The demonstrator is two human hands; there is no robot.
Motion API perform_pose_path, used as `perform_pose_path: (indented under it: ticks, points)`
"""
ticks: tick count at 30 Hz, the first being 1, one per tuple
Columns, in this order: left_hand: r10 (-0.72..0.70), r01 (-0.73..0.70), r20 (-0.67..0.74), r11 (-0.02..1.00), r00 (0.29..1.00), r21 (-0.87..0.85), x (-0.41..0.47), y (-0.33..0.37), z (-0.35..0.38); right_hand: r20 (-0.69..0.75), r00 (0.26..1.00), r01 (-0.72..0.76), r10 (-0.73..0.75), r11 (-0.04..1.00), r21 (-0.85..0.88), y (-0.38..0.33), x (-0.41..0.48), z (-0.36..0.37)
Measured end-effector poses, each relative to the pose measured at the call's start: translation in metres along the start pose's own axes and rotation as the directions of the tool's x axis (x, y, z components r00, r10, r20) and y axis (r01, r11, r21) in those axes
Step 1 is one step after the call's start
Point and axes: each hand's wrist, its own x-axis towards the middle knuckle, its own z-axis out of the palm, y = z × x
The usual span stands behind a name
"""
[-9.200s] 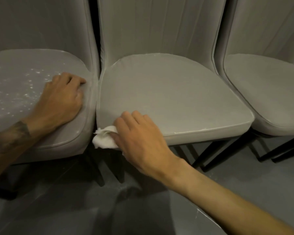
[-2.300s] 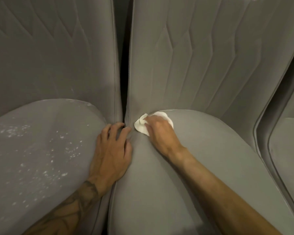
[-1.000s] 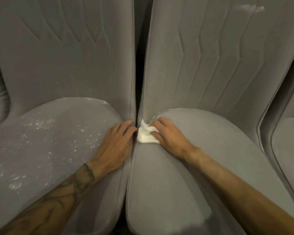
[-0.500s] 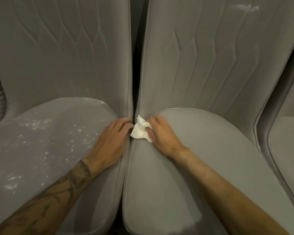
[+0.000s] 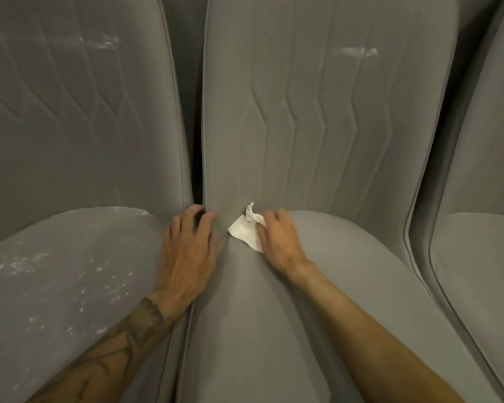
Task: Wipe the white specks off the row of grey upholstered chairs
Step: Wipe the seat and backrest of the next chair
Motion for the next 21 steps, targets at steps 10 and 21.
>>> perform_pose_path:
  ticks: [10,21]
  points:
    - [0.049,-0.024,-0.316,0.996,0.948,0.083,0.103,0.013,0.000,-0.022,0.971,0.238,-0.238,0.970,0.043,0.006,0.003,-0.004]
    - [0.017,-0.038,-0.513,0.999,0.858,-0.030,0.210,0.043,-0.020,-0.660,0.739,-0.046,-0.138,0.966,-0.254,0.097,0.066,-0.148]
